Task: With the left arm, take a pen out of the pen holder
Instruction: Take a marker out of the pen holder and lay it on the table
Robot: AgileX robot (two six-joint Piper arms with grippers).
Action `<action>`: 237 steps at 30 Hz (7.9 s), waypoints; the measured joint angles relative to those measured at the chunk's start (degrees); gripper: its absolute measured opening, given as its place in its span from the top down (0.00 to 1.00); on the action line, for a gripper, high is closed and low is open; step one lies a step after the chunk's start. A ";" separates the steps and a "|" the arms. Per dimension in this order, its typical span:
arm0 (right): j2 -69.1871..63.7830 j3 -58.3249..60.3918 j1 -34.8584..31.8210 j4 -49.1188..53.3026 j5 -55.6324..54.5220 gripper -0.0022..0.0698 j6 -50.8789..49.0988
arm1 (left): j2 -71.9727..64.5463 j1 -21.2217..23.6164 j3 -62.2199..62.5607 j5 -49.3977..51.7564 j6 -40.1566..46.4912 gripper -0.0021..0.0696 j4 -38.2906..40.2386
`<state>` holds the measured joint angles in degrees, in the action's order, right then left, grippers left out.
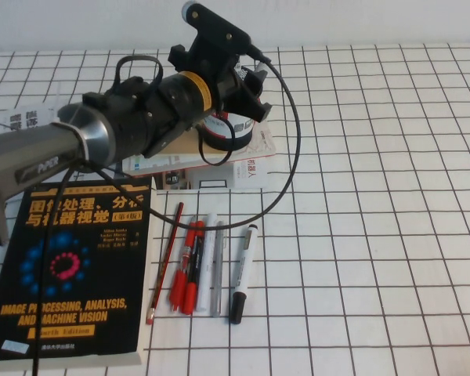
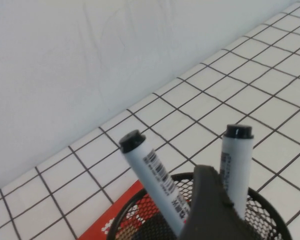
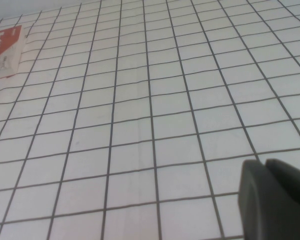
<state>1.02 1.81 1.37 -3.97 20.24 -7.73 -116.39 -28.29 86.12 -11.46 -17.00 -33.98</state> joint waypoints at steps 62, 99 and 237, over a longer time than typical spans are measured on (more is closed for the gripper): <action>0.00 0.00 0.00 0.00 0.00 0.99 0.00 | -1.62 -0.27 11.44 2.00 -3.09 0.83 -4.87; 0.00 0.00 0.00 0.00 0.00 0.99 0.00 | 19.77 2.73 -14.34 47.32 10.52 0.83 48.41; 0.00 0.00 0.00 0.00 0.00 0.99 0.00 | 117.01 22.71 -87.41 33.57 8.24 0.97 33.98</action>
<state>1.02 1.81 1.37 -3.97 20.24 -7.73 0.62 -5.59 -1.28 22.11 -8.76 0.00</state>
